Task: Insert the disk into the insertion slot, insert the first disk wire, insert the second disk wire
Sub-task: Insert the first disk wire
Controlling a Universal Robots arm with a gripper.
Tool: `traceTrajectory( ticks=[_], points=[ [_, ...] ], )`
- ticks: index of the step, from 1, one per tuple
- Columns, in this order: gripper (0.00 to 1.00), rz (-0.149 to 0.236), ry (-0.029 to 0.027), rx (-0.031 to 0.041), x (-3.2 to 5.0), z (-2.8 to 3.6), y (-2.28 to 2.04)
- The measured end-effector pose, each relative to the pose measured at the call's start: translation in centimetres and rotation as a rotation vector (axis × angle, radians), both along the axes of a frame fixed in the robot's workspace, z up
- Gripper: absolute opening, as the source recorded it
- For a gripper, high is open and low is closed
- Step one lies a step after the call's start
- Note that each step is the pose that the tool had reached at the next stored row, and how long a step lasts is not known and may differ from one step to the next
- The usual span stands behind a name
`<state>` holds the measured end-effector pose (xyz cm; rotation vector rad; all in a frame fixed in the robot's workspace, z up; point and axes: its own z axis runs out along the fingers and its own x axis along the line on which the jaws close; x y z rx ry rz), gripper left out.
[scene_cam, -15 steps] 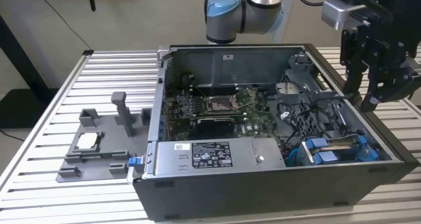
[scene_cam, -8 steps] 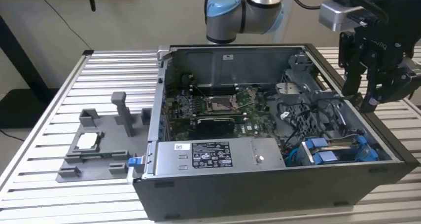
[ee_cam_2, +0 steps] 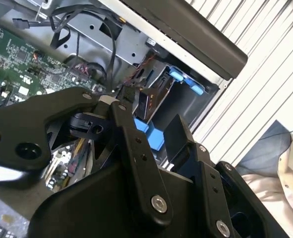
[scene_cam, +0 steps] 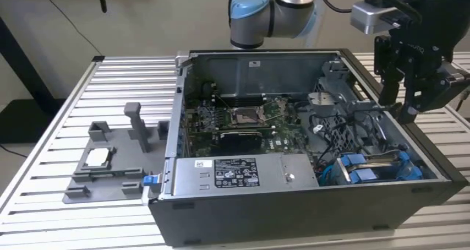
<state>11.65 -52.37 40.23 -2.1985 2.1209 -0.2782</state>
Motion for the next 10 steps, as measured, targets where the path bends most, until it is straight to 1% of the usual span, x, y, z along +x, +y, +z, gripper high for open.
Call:
traceTrajectory(
  ticks=[1,3,4,5,6,7,8,9,10],
  points=[
    [0.53,0.0,-0.0021,-0.0006,0.01,-0.04,0.12],
    [0.53,0.0,-0.0081,-0.0017,0.03,-0.11,0.51],
    [0.53,0.0,-0.0098,-0.0024,0.06,-0.14,0.72],
    [0.5,0.0,-0.0104,-0.0028,0.07,-0.16,0.88],
    [0.44,0.0,-0.0105,-0.0037,0.08,-0.17,1.03],
    [0.44,0.0,-0.0105,-0.0042,0.08,-0.17,1.1],
    [0.31,0.0,-0.0106,-0.0041,0.07,-0.17,1.11],
    [0.31,0.0,-0.0105,-0.0041,0.08,-0.17,1.11],
    [0.26,0.0,-0.0105,-0.004,0.08,-0.18,1.12]
  ],
)
